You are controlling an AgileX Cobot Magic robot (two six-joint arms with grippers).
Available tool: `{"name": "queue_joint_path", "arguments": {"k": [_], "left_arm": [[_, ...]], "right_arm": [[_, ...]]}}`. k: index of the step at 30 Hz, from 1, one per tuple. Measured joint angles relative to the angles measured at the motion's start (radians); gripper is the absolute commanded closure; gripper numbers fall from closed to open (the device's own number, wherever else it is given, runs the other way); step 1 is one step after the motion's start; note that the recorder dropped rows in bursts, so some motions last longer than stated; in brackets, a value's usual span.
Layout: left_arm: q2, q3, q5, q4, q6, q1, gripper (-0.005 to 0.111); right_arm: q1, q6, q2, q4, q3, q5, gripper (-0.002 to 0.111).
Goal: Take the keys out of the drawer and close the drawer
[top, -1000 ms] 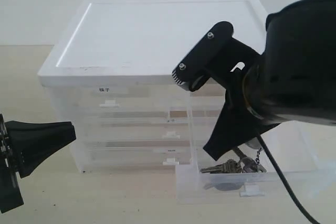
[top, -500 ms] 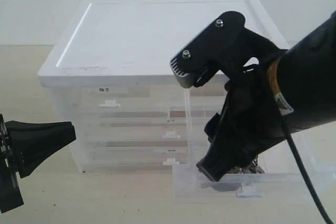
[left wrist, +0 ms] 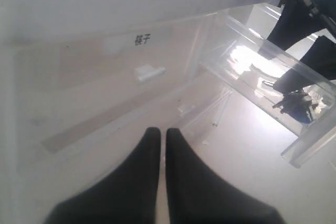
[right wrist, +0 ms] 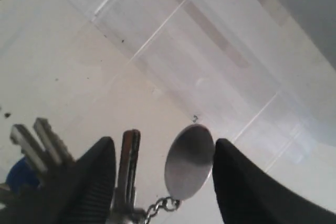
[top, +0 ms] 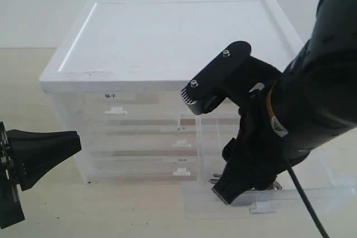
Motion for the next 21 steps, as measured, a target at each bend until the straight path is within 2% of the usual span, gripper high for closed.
{"name": "queue_joint_path", "arguments": {"k": [5,10,15,21], "left_arm": [[0.000,0.000,0.000,0.000,0.000,0.000,0.102],[0.000,0.000,0.000,0.000,0.000,0.000,0.102],[0.000,0.000,0.000,0.000,0.000,0.000,0.102],[0.000,0.000,0.000,0.000,0.000,0.000,0.102]], "right_arm": [[0.002,0.000,0.026,-0.017,-0.001,-0.002,0.106],[0.006,0.045,0.030,-0.102,-0.001,0.000,0.108],[0.003,0.152,0.041,-0.268,0.001,0.004,0.108],[0.002,0.186,0.044,-0.314,0.001,-0.023,0.108]]}}
